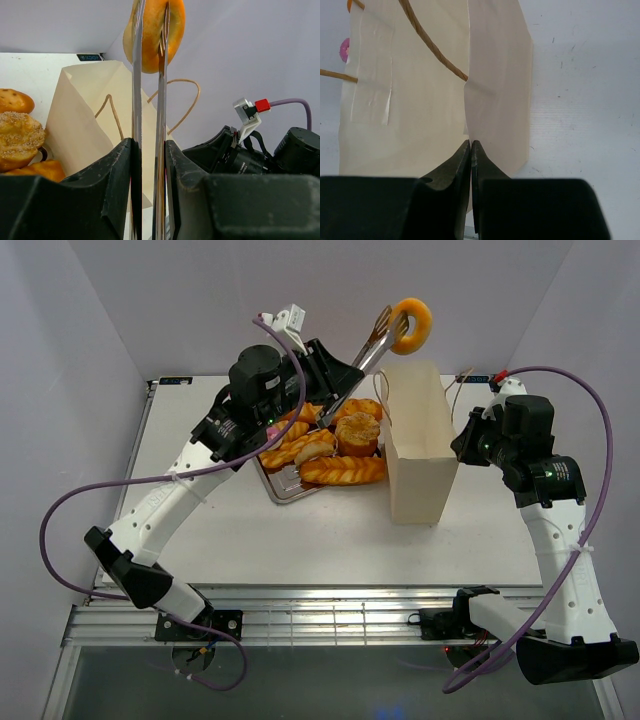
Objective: Place the fake bread into the paper bag
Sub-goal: Place the fake bread in the paper bag.
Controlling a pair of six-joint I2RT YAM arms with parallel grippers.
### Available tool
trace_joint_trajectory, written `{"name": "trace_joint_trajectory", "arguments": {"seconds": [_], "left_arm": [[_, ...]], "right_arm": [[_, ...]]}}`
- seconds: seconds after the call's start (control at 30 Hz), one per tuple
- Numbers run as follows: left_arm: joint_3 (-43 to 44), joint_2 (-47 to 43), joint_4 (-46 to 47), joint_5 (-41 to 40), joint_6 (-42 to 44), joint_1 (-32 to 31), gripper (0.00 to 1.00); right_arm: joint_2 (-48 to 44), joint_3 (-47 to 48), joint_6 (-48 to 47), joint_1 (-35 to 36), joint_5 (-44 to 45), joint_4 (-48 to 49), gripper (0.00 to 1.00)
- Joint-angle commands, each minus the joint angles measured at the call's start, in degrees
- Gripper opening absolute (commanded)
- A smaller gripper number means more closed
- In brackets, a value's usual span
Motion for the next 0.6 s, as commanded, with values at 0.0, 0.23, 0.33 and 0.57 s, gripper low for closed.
{"name": "trace_joint_trajectory", "arguments": {"seconds": [0.0,0.23,0.33,0.57], "left_arm": [[0.42,-1.95,2.38,-0.48,-0.2,-0.85,0.28],[0.51,1.21,0.89,-0.03,0.59,-2.25,0.28],[-0.37,1.57,0.88,-1.35,0.94,-2.34,0.29],[-0.46,3.59,0.18,-1.97,1.39,-2.43,0.35]], "right_arm": [[-0.29,1.15,0.25,-0.01,-0.44,1.26,0.08],[-0.73,0.97,0.25,-0.01,-0.27,1.08,0.08],[-0.9,0.97,0.08,-0.01,0.08,1.08,0.08],[-0.73,0.97,0.08,-0.01,-0.09,1.08,0.08]]}}
